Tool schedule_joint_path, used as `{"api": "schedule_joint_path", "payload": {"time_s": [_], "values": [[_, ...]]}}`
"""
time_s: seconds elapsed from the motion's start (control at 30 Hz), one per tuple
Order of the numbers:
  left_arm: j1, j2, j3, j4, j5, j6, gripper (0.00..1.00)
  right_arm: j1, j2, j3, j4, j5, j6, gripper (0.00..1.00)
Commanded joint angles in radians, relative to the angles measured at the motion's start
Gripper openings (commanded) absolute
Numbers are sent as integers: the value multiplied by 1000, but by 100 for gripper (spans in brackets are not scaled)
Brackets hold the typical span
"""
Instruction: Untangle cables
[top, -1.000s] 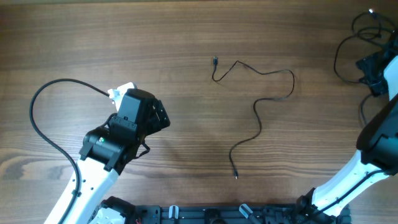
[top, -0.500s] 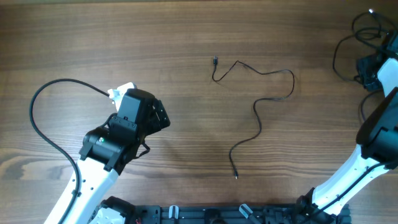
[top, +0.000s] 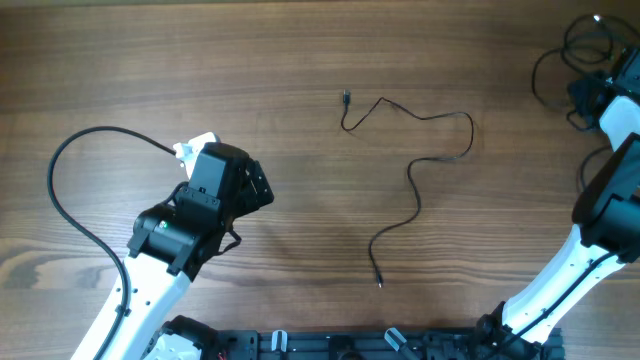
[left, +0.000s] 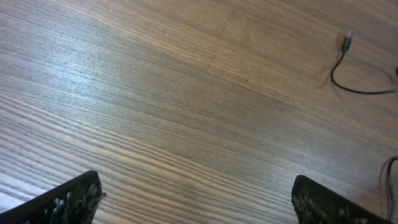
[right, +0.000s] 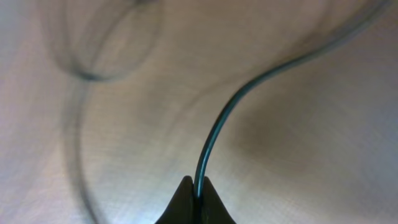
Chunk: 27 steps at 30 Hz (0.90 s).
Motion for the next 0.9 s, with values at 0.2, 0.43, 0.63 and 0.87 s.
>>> {"api": "schedule_joint_path", "payload": {"time_s": [0.2, 0.43, 0.63, 0.87], "values": [[3, -2, 0, 3, -13, 8, 100, 27, 17, 28, -37, 106, -352, 100], [3, -2, 0, 3, -13, 8, 100, 58, -147, 28, -234, 75, -352, 99], [3, -2, 0, 3, -13, 8, 100, 149, -334, 28, -367, -351, -417, 100], [3, -2, 0, 3, -13, 8, 100, 335, -336, -36, -716, -291, -117, 100]]}}
